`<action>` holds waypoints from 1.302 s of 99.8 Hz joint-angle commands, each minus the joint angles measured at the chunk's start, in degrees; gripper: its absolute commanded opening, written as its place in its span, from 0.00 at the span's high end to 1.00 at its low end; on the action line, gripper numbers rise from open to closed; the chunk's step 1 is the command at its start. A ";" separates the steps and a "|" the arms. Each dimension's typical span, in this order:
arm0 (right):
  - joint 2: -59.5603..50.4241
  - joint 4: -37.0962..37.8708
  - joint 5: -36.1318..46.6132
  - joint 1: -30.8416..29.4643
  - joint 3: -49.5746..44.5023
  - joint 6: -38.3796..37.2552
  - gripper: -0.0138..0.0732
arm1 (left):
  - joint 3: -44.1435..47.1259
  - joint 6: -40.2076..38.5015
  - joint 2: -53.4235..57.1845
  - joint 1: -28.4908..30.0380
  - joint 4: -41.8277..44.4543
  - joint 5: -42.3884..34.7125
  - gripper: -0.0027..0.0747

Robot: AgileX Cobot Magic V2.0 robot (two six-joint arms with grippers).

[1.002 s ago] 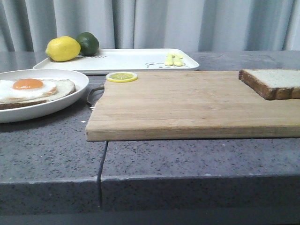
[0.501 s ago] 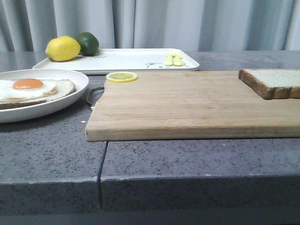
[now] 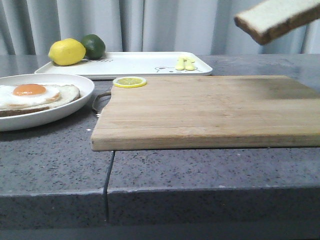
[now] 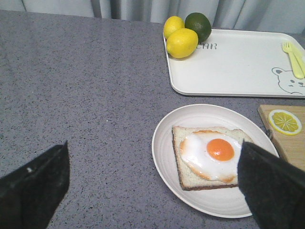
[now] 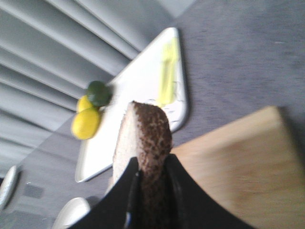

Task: Place bread and move sandwich to tray
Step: 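Lift the bread slice with the right gripper toward the egg plate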

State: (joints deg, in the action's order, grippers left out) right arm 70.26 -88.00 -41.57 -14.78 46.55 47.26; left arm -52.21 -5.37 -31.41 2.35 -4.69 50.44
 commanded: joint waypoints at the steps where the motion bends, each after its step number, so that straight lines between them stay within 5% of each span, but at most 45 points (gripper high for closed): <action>1: -2.34 -6.93 1.84 5.63 2.31 -0.38 0.97 | -1.83 -0.61 -0.61 -0.16 -0.49 -3.75 0.11; 32: -1.52 -18.37 21.80 29.37 2.70 2.75 0.97 | -1.83 -0.61 -0.61 -0.16 -0.49 -3.75 0.11; 64: 7.36 -19.78 27.55 43.62 10.71 3.47 0.97 | -1.83 -0.61 -0.61 -0.16 -0.49 -3.75 0.11; 99: 20.94 -19.78 34.28 54.74 22.81 0.25 0.97 | -1.83 -0.61 -0.61 -0.16 -0.49 -3.75 0.11; 130: 29.08 -19.78 35.45 58.67 30.15 -3.58 0.96 | -1.83 -0.61 -0.61 -0.16 -0.49 -3.75 0.11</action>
State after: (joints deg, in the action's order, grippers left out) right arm 100.56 -104.22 -5.17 43.19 73.13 44.48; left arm -52.21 -5.37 -31.41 2.35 -4.69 50.44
